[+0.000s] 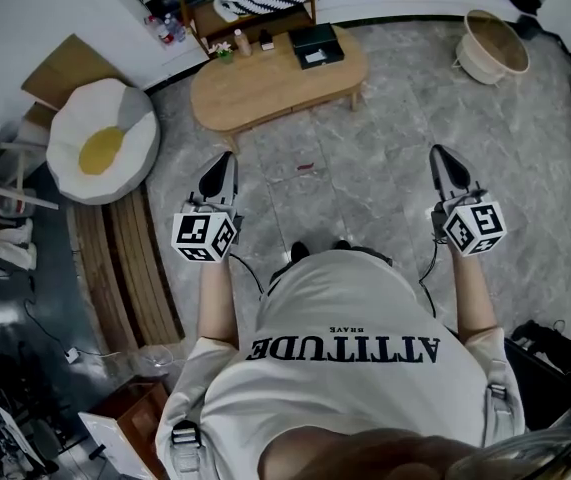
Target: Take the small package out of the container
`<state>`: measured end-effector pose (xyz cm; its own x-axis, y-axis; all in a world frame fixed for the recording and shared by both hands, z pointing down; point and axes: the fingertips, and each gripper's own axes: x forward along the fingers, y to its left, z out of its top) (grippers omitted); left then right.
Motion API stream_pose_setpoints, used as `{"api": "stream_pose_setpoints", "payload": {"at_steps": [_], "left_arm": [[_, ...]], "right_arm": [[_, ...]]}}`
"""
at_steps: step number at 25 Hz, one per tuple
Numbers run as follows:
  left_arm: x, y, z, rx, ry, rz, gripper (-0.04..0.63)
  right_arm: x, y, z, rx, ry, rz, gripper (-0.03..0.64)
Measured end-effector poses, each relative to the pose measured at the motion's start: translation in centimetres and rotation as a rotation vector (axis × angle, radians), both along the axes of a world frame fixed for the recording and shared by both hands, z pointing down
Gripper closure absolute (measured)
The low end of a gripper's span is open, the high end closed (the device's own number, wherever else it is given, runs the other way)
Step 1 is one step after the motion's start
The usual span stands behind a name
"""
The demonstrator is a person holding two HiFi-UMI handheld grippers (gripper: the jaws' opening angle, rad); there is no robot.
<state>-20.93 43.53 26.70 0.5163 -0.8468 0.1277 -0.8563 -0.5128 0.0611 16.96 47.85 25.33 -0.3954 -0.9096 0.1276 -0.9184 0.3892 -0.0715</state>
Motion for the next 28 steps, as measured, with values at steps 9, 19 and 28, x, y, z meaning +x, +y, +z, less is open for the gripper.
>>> {"api": "stream_pose_setpoints", "payload": {"at_steps": [9, 19, 28], "left_arm": [[2.4, 0.7, 0.1, -0.010, 0.009, -0.027, 0.574], [5.3, 1.8, 0.3, -0.012, 0.021, -0.083, 0.573], [7.3, 2.4, 1.4, -0.021, 0.015, -0.104, 0.574]], "right_arm": [[2.2, 0.0, 0.3, -0.015, 0.000, -0.034, 0.597], [5.0, -0.5, 0.9, -0.016, 0.001, -0.094, 0.597], [6.8, -1.1, 2.2, -0.033, -0.006, -0.121, 0.595]]}}
